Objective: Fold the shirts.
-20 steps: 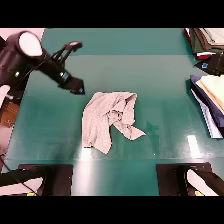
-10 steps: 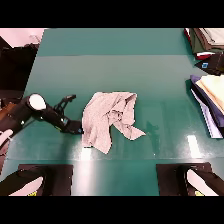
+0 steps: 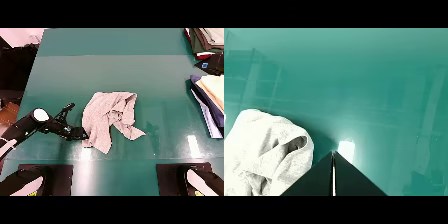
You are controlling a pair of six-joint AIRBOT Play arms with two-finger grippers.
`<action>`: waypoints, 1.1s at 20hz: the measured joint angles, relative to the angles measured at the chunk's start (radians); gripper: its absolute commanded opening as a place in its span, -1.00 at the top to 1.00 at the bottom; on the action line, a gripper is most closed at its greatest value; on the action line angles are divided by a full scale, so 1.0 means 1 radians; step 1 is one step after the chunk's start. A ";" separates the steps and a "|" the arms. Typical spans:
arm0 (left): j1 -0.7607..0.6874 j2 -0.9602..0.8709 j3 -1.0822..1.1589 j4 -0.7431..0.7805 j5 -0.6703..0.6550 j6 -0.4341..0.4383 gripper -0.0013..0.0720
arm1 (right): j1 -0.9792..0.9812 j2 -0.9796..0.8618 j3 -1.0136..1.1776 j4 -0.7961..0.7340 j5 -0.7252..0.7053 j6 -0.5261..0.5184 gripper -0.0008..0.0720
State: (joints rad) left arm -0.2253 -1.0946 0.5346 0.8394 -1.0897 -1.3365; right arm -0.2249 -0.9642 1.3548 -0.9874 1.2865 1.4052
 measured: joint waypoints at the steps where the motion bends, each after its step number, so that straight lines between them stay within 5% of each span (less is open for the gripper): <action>1: 0.000 0.000 -0.002 -0.002 0.006 0.000 -0.15 | 0.000 0.000 0.000 0.000 0.000 0.000 0.94; 2: 0.000 0.000 -0.004 -0.003 0.015 0.000 0.62 | 0.000 0.000 0.000 0.000 0.003 0.000 0.94; 3: 0.000 0.000 -0.005 -0.002 0.025 0.002 0.83 | 0.000 0.000 0.000 0.000 0.005 0.000 0.94; 7: 0.000 0.000 0.007 -0.018 0.042 0.008 0.91 | 0.014 0.000 -0.011 0.001 0.032 0.001 0.87; 9: 0.000 0.002 0.056 0.008 0.026 0.008 0.91 | 0.051 0.000 -0.051 0.008 0.048 0.001 -0.28; 10: 0.000 0.003 0.097 0.035 0.001 0.006 0.91 | 0.084 0.000 -0.088 0.015 0.049 0.001 -0.35; 20: 0.000 0.004 0.446 0.190 -0.176 -0.023 0.90 | 0.538 -0.225 -0.469 0.155 -0.247 0.011 -0.34; 21: 0.000 0.004 0.454 0.193 -0.184 -0.023 0.90 | 0.564 -0.257 -0.477 0.162 -0.270 0.016 -0.28; 22: 0.000 0.004 0.460 0.195 -0.190 -0.023 0.90 | 0.585 -0.289 -0.484 0.167 -0.291 0.019 -0.01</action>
State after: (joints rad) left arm -0.2249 -1.0904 0.9943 1.0348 -1.2800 -1.3598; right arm 0.3599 -1.2530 0.8707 -0.8204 0.9951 1.4239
